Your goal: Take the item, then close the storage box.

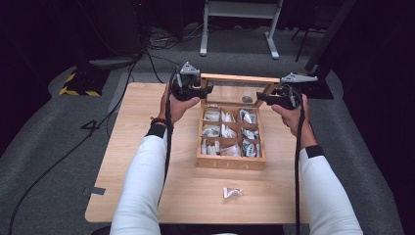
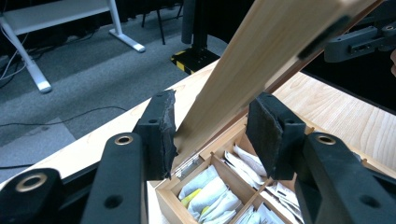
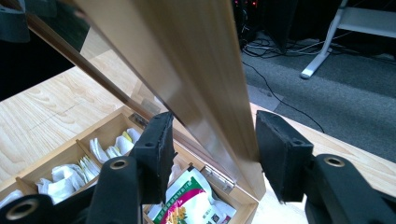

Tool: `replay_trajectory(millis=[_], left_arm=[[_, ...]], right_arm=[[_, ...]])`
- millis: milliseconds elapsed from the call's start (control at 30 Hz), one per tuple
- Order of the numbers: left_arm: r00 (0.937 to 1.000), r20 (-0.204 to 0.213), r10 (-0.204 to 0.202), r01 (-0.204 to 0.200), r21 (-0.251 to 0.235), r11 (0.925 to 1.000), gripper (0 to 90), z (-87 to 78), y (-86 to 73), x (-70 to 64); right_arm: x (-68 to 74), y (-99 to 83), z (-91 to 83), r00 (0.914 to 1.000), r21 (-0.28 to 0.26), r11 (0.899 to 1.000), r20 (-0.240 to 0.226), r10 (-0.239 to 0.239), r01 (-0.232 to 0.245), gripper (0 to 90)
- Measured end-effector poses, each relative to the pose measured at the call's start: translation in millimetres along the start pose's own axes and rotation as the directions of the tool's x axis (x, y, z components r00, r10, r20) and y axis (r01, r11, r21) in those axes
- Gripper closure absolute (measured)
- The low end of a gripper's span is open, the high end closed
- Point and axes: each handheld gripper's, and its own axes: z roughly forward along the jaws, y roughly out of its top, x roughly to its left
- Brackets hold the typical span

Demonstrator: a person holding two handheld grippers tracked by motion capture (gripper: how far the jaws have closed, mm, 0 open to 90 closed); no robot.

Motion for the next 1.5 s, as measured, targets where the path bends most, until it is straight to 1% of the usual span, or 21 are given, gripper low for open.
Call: replay_trajectory(millis=[67, 167, 233, 300, 400, 467, 567, 733, 833, 867, 967, 1000, 1167, 1267, 1333, 1467, 1500], left_arm=[[1.0000, -0.005, -0.004, 0.004, -0.006, 1.0000, 53.4, -1.1, -0.4, -1.1], [0.9999, -0.013, 0.009, -0.009, 0.000, 1.0000, 53.1, -1.6, -1.2, -4.1], [0.9998, -0.013, 0.013, -0.013, 0.007, 0.9999, 52.8, -2.8, -1.4, -5.5], [0.9998, -0.011, 0.018, -0.018, 0.004, 0.9998, 53.0, -4.5, -1.5, -7.0], [0.9996, -0.010, 0.028, -0.028, -0.003, 0.9996, 53.1, -7.5, -1.2, -8.9], [0.9990, -0.009, 0.043, -0.043, 0.002, 0.9991, 53.2, -9.5, -0.9, -10.3], [0.9988, -0.005, 0.048, -0.048, -0.003, 0.9988, 53.3, -12.8, -1.5, -12.8], [0.9966, -0.003, 0.082, -0.082, 0.007, 0.9966, 53.5, -18.2, -4.0, -18.7], [0.9956, 0.005, 0.094, -0.094, 0.015, 0.9955, 53.5, -19.9, -5.5, -20.4], [0.9959, 0.004, 0.090, -0.090, 0.015, 0.9958, 53.5, -20.5, -6.0, -21.2], [0.9950, 0.003, 0.100, -0.100, 0.010, 0.9950, 53.7, -22.9, -6.3, -23.4], [0.9936, 0.005, 0.113, -0.113, 0.016, 0.9935, 53.7, -23.2, -6.2, -23.7], [0.9907, -0.002, 0.136, -0.136, 0.028, 0.9904, 53.1, -24.0, -9.3, -29.8], [0.9899, 0.001, 0.142, -0.142, 0.030, 0.9894, 53.0, -25.3, -12.3, -32.2], [0.9885, -0.009, 0.151, -0.150, 0.032, 0.9881, 53.1, -26.5, -13.8, -34.4], [0.9872, -0.009, 0.159, -0.159, 0.033, 0.9868, 52.7, -28.3, -15.9, -37.2], [0.9878, 0.001, 0.156, -0.156, 0.029, 0.9874, 52.6, -29.0, -18.1, -37.6]], right_arm=[[1.2, 1.1, -0.9, 0.9999, 0.003, 1.000, 0.007, -0.015, 0.015, 49.4], [2.9, 1.0, -2.6, 0.9998, 0.002, 1.000, 0.008, -0.017, 0.017, 49.2], [4.1, 0.5, -4.2, 0.9997, 0.001, 1.000, 0.008, -0.023, 0.023, 49.2], [5.0, 0.8, -6.3, 0.9995, 0.001, 1.000, 0.002, -0.030, 0.030, 49.3], [6.6, 1.1, -10.2, 0.9996, -0.013, 1.000, -0.002, -0.028, 0.028, 49.5], [7.5, 1.4, -12.2, 0.9993, -0.012, 0.999, -0.004, -0.037, 0.037, 49.8], [9.6, 2.1, -15.1, 0.9988, -0.002, 0.999, -0.002, -0.050, 0.050, 50.1], [13.5, -0.2, -21.5, 0.9983, -0.002, 0.998, -0.012, -0.058, 0.058, 49.9], [15.2, -1.1, -25.9, 0.9973, -0.005, 0.998, -0.021, -0.070, 0.070, 50.5], [15.7, -1.1, -28.1, 0.9968, -0.005, 0.997, -0.026, -0.075, 0.075, 50.8], [17.0, -1.3, -34.6, 0.9962, -0.024, 0.997, -0.038, -0.078, 0.077, 51.6], [17.6, -1.9, -36.4, 0.9962, -0.027, 0.997, -0.036, -0.080, 0.079, 52.0], [20.8, -4.4, -43.2, 0.9941, -0.034, 0.995, -0.044, -0.099, 0.098, 52.7], [23.1, -5.7, -44.7, 0.9913, -0.023, 0.992, -0.046, -0.123, 0.122, 53.1], [24.5, -6.4, -45.4, 0.9895, -0.017, 0.991, -0.048, -0.136, 0.136, 53.1], [27.0, -8.6, -46.3, 0.9887, -0.014, 0.990, -0.042, -0.144, 0.144, 52.9], [28.3, -11.1, -47.2, 0.9882, -0.017, 0.989, -0.042, -0.147, 0.146, 52.4]])
